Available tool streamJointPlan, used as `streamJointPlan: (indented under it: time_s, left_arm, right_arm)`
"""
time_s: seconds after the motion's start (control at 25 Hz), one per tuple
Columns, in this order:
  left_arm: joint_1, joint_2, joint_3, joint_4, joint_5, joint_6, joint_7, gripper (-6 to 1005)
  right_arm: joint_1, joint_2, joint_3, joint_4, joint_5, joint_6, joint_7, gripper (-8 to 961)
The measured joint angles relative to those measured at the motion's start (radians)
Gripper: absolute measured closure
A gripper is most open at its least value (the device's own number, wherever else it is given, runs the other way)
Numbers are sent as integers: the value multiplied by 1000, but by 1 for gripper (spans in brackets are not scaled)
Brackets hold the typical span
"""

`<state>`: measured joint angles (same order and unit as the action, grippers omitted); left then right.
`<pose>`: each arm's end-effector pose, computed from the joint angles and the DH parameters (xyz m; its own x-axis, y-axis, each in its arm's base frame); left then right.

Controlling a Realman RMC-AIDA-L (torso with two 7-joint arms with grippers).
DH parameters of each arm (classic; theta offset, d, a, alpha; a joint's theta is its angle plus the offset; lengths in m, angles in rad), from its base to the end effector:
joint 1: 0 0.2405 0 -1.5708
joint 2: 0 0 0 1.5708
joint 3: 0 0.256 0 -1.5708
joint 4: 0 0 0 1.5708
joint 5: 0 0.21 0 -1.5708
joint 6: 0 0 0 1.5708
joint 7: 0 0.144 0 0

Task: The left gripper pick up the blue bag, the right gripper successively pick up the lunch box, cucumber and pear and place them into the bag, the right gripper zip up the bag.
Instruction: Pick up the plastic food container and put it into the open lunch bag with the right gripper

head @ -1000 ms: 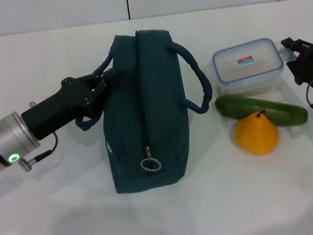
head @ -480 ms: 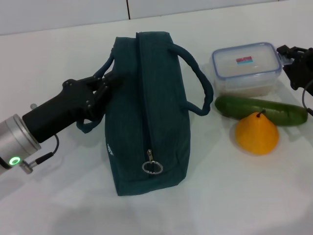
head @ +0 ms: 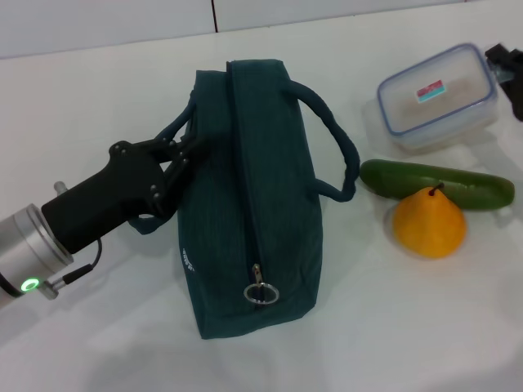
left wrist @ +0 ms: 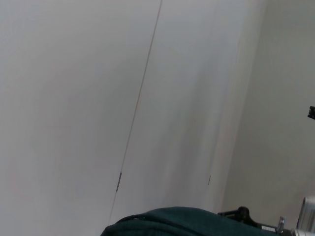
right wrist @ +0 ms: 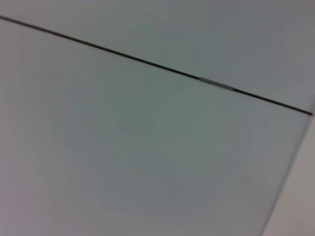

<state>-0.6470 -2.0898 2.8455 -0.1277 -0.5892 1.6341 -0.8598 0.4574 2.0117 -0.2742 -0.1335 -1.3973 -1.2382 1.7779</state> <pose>-0.2376 0.3092 -0.0498 0.5632 0.1674 0.8092 0.4596 -0.8773 -0.1385 0.3553 0.3361 0.0411 -0.4192 -0.2468 -0.8737 -0.8864 -0.0968 0.4527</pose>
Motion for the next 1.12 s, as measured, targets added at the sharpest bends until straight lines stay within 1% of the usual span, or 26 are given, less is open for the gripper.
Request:
streamJointPlan:
  time_s: [0.2,0.4,0.56,0.64,0.76,0.84,0.96,1.12]
  left_arm:
    - [5,1,-2,5,-1,-4,25,955]
    - [11,0,-3,10,-5,5,97,955]
    - [16,-1,-2,23,-6,6,125,955]
    - [19,-1,-2,35,-6,9,140,955]
    - [21,1,-2,43,-4,19,153,955]
    - [21,1,-2,43,-3,19,156,955]
    - [21,-1,-2,44,-1,19,158,955]
    - [21,-1,-2,46,0,13,158,955]
  right_arm:
    - [-6,-5,-1,-32,0,-39,-65,852]
    - [-17,-12,2,-42,1,-147,-111,850]
    - [-22,-12,-4,-58,1,-176,-118,848]
    - [-24,-13,-3,-62,1,-211,-137,847]
    - [-26,-20,2,-67,1,-232,-142,845]
    - [-22,-29,3,-73,2,-248,-142,844]
    - [-8,-38,2,-88,15,-306,-139,843]
    - [10,-39,1,-108,28,-334,-132,841]
